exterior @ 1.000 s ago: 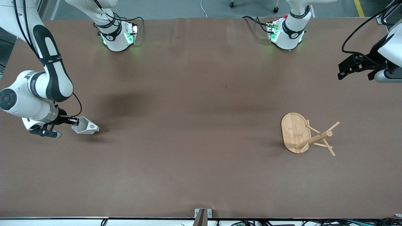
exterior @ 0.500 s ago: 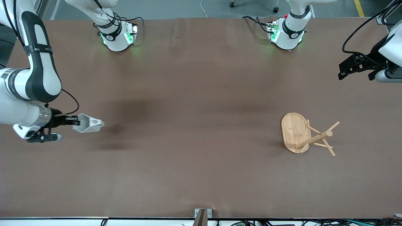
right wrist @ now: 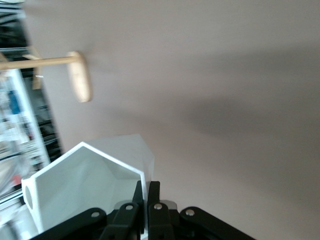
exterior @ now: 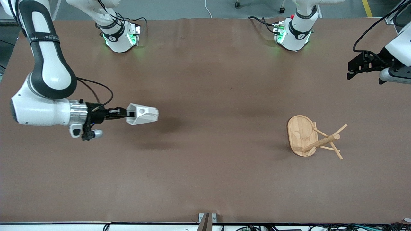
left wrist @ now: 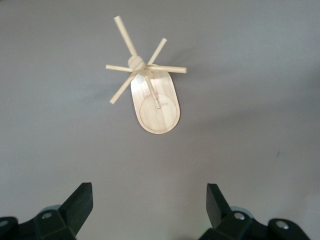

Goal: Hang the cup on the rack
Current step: 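Lift the white cup with the right gripper toward the table middle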

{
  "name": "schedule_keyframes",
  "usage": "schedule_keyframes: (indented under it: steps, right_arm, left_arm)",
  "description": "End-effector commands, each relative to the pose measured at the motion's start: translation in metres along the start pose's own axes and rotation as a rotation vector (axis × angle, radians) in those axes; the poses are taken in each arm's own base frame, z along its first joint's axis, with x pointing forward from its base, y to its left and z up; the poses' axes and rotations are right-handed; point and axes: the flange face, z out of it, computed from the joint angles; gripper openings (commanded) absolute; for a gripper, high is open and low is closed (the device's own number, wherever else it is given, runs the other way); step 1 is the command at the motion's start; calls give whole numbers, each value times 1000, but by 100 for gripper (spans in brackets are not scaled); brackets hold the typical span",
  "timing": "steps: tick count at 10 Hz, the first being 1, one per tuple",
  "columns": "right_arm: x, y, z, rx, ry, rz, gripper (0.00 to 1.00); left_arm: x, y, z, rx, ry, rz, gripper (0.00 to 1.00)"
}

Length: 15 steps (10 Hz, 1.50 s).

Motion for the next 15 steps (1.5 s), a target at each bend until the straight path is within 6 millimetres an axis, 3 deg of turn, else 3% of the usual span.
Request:
schedule_keyframes:
  steps: [1,2,4,6,9,11,15]
  right_arm:
    - [-12,-53,54,152,6,-7,0]
    - [-19,-66,83,199,7,13,0]
    - [-28,-89,131,365,-2,101,0]
    - [-38,-103,157,400,-50,110,0]
    - [-52,-120,175,445,-96,124,0]
    - [-58,-132,184,510,-116,164,0]
    - [-62,-136,189,507,-120,158,0]
  left_arm:
    - [8,18,8,-105,11,186,100]
    - [11,34,8,-123,17,216,100]
    - [16,88,8,-130,4,327,100]
    - [19,131,9,-194,23,531,100]
    - [25,180,25,-285,32,795,100]
    - [37,218,57,-418,0,858,100]
    - [37,249,95,-495,-73,881,100]
